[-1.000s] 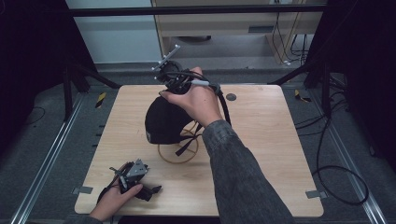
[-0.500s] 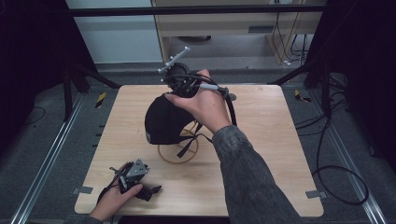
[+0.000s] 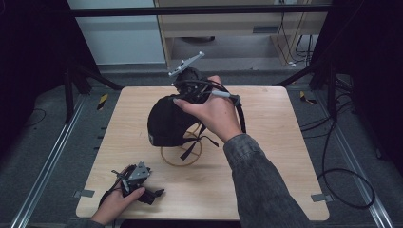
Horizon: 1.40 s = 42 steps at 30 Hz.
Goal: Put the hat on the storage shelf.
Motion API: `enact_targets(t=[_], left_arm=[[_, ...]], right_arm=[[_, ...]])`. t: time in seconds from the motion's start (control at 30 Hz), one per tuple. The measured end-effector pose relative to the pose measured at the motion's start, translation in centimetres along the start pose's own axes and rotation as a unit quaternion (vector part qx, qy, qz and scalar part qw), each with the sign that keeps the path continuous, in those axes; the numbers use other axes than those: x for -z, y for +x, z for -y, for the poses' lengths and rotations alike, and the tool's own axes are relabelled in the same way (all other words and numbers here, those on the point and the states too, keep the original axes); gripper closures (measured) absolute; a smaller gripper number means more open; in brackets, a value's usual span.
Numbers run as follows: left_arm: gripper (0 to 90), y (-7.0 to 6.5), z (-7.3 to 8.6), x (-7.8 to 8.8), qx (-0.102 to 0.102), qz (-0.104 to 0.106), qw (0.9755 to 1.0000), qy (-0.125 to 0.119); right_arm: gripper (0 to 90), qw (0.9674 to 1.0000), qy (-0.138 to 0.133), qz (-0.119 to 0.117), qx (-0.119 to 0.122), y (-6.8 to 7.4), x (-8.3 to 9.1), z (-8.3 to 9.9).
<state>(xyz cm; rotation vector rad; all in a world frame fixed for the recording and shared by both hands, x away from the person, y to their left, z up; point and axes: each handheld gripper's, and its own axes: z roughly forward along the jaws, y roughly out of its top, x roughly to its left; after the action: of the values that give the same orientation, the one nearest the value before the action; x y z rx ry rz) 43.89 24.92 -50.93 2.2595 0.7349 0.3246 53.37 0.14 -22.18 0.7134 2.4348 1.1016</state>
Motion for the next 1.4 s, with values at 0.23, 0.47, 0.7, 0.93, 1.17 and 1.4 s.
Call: enact_targets(t=[0.23, 0.47, 0.7, 0.93, 1.17, 1.4], left_arm=[[0.0, 0.0, 0.0, 0.0, 0.0, 0.0, 1.0, 0.0], [0.0, 0.0, 0.0, 0.0, 0.0, 0.0, 1.0, 0.0], [0.0, 0.0, 0.0, 0.0, -0.001, 0.0, 1.0, 0.001], [0.0, 0.0, 0.0, 0.0, -0.001, 0.0, 1.0, 0.001], [0.0, 0.0, 0.0, 0.0, 0.0, 0.0, 1.0, 0.001], [0.0, 0.0, 0.0, 0.0, 0.001, 0.0, 1.0, 0.0]], right_arm=[[56.1, 0.9999, -0.009, 0.007, -0.004, -0.3, 1.1, 0.6], [53.5, 0.9999, -0.004, 0.016, -0.005, -0.4, 2.6, 1.9], [44.2, 0.9995, -0.006, 0.025, -0.018, -1.1, 4.1, 3.7], [31.3, 0.9978, -0.018, 0.055, -0.033, -2.0, 5.8, 5.3], [19.6, 0.9953, -0.024, 0.085, -0.038, -2.9, 6.9, 6.4], [9.1, 0.9928, -0.027, 0.106, -0.048, -3.5, 7.8, 7.7]])
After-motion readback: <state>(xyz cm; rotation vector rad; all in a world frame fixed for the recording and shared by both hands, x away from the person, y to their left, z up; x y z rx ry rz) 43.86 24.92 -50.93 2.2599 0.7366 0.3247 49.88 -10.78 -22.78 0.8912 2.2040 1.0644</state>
